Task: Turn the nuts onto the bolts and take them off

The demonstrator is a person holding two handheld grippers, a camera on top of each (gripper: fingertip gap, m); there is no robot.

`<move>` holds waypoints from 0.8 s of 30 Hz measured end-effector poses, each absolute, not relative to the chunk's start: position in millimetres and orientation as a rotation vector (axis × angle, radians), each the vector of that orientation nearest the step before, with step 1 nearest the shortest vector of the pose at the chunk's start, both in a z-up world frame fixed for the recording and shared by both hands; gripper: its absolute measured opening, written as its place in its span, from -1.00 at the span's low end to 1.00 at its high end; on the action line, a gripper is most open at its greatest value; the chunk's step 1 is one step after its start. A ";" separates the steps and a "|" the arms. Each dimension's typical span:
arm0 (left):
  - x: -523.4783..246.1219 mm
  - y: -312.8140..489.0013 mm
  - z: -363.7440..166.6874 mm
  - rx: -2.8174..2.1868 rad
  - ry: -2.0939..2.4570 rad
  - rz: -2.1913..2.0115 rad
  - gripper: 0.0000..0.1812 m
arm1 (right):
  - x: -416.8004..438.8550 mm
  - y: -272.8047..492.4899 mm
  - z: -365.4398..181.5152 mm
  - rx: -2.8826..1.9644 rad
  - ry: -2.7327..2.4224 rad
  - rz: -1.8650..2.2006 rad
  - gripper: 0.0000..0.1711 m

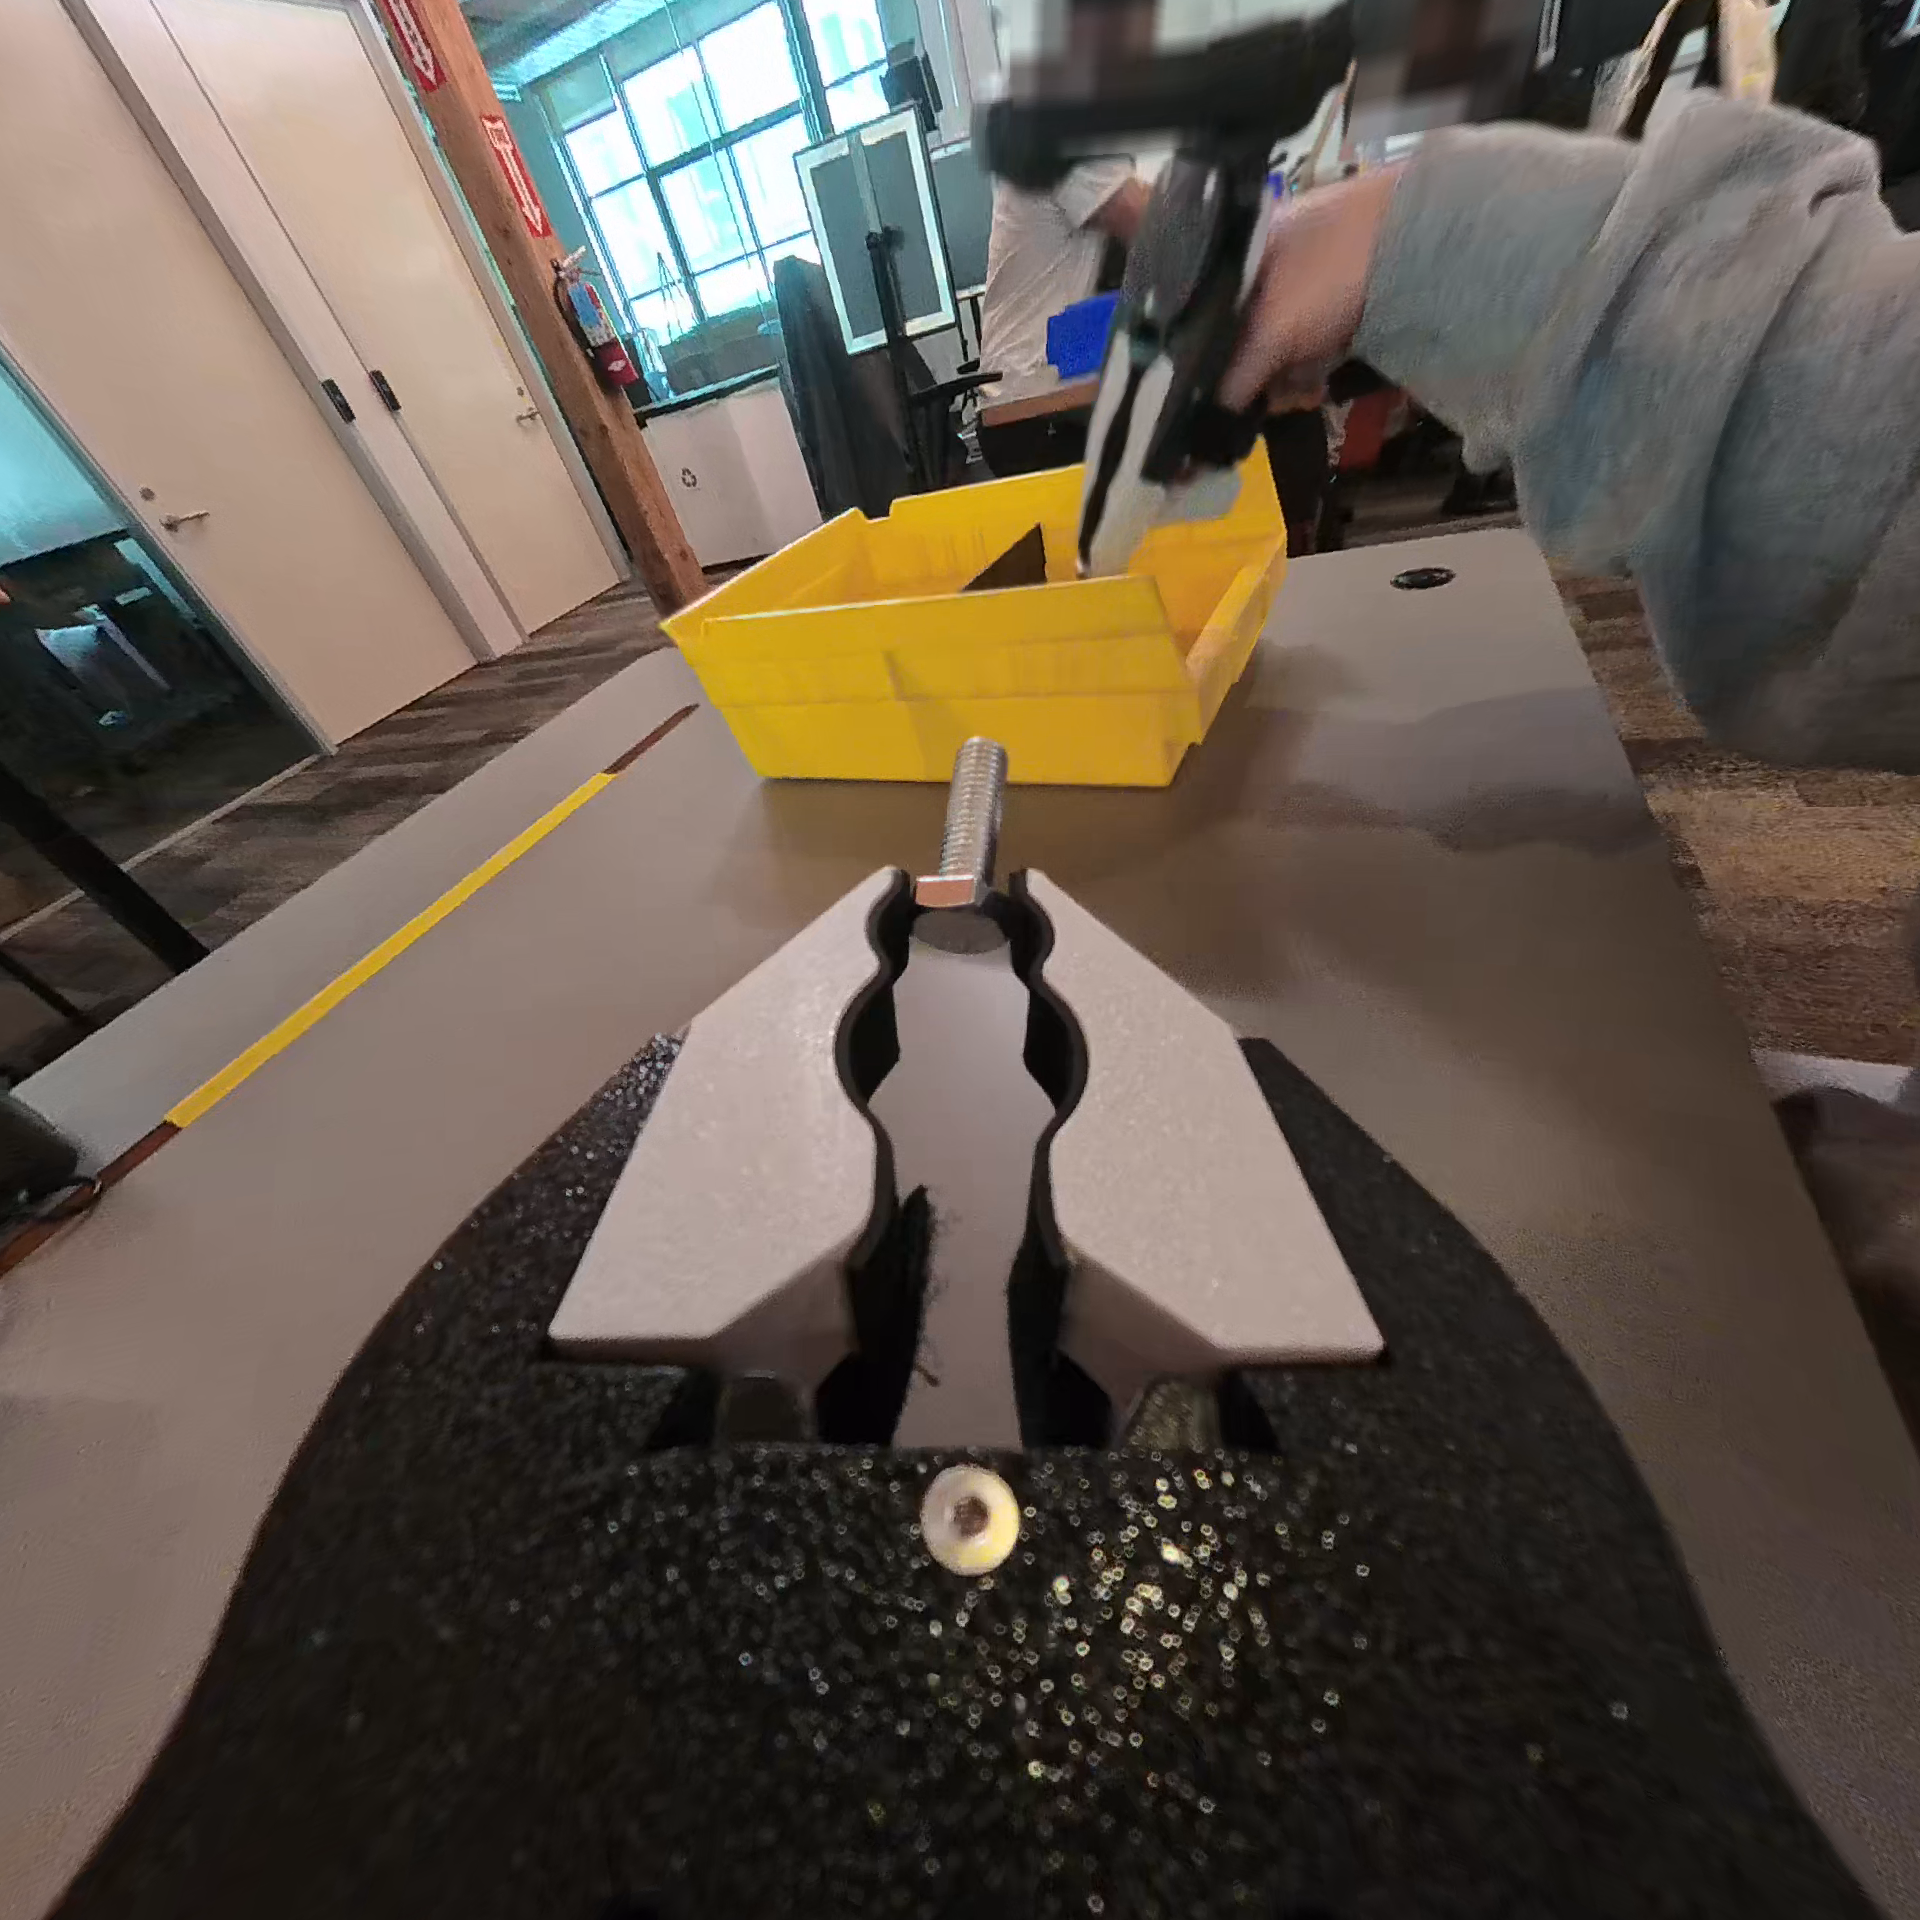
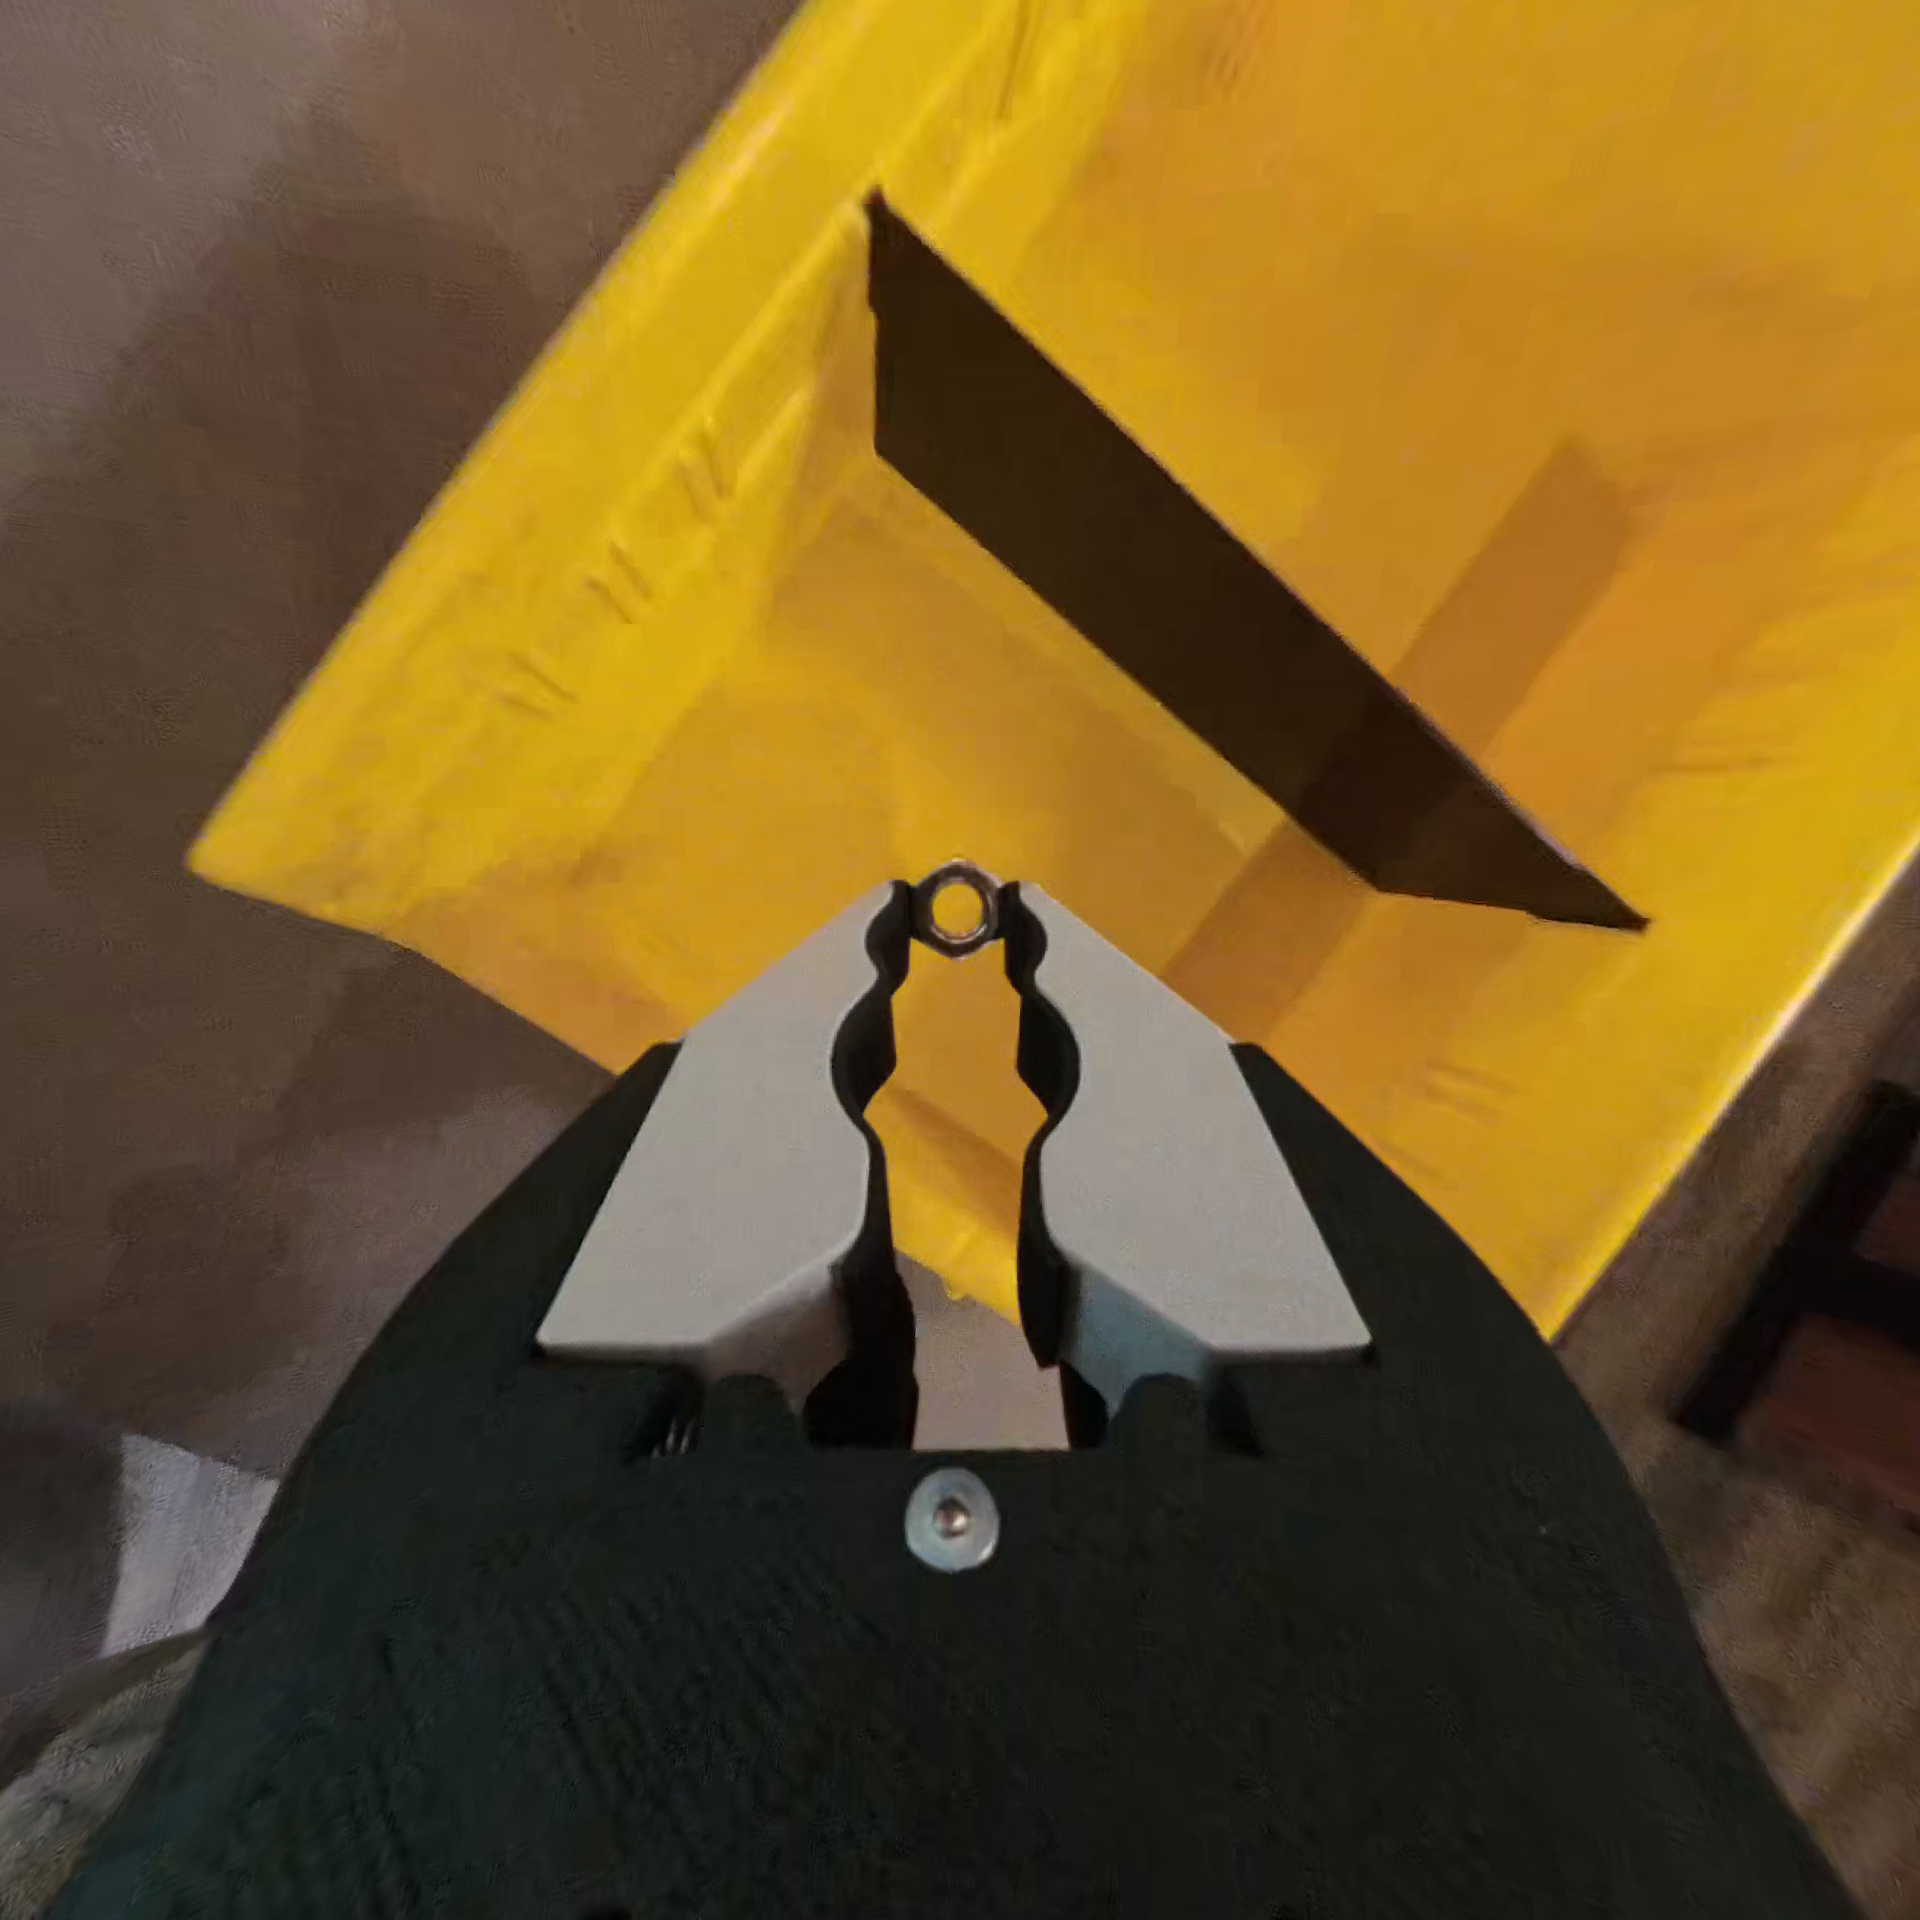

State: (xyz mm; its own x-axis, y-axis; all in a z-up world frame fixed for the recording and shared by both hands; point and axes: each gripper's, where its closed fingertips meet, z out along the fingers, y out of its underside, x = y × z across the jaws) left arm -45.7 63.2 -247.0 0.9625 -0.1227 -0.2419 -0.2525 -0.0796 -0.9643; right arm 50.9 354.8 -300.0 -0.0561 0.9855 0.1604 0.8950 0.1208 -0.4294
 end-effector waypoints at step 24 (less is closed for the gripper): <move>-16.2 99.0 -197.3 -1.419 0.246 0.170 -0.77 | -19.9 90.1 -168.0 -0.985 -1.731 1.852 -0.91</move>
